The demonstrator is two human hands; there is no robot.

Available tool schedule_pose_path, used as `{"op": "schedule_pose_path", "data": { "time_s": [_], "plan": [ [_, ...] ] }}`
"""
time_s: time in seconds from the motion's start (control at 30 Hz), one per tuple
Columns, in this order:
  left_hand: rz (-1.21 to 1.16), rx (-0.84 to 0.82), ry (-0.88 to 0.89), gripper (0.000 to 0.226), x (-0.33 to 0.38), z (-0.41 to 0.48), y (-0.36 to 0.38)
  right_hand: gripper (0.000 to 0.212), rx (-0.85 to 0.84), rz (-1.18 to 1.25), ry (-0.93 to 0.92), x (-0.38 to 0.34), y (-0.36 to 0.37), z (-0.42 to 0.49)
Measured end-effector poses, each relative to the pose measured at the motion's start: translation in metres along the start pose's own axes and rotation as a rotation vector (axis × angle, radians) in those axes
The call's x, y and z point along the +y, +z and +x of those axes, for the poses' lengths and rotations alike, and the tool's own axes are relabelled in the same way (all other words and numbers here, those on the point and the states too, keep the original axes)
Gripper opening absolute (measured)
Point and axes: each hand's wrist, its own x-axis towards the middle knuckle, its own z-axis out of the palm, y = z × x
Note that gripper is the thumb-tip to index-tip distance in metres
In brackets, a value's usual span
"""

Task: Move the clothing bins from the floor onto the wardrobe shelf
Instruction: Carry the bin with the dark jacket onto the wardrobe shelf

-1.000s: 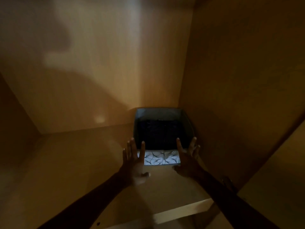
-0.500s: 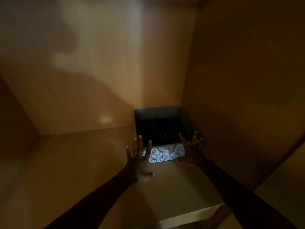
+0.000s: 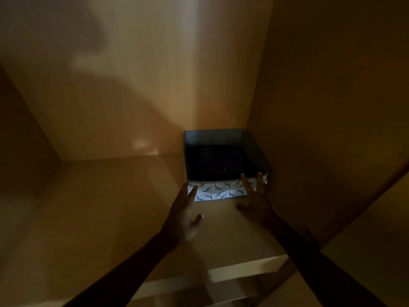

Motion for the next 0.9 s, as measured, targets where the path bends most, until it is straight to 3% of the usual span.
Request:
{"op": "schedule_pose_path", "data": {
  "time_s": [0.27,0.43,0.67,0.9],
  "plan": [
    [-0.559,0.347,-0.453,0.047,0.0,-0.11,-0.013,0.07,-0.033,0.474,-0.135,-0.048,0.056,-0.087],
    [-0.603,0.523,-0.651,0.036,-0.006,-0.185,-0.025,0.059,-0.14,0.724,-0.275,-0.091,0.092,-0.136],
    [-0.452,0.791,-0.937,0.031,0.012,-0.32,-0.021,0.048,-0.621,0.696,-0.455,-0.135,0.131,-0.189],
    [-0.458,1.199,-1.3,0.03,0.089,-0.445,0.028,0.05,-1.058,0.52,-0.684,-0.154,0.175,-0.265]
  ]
}}
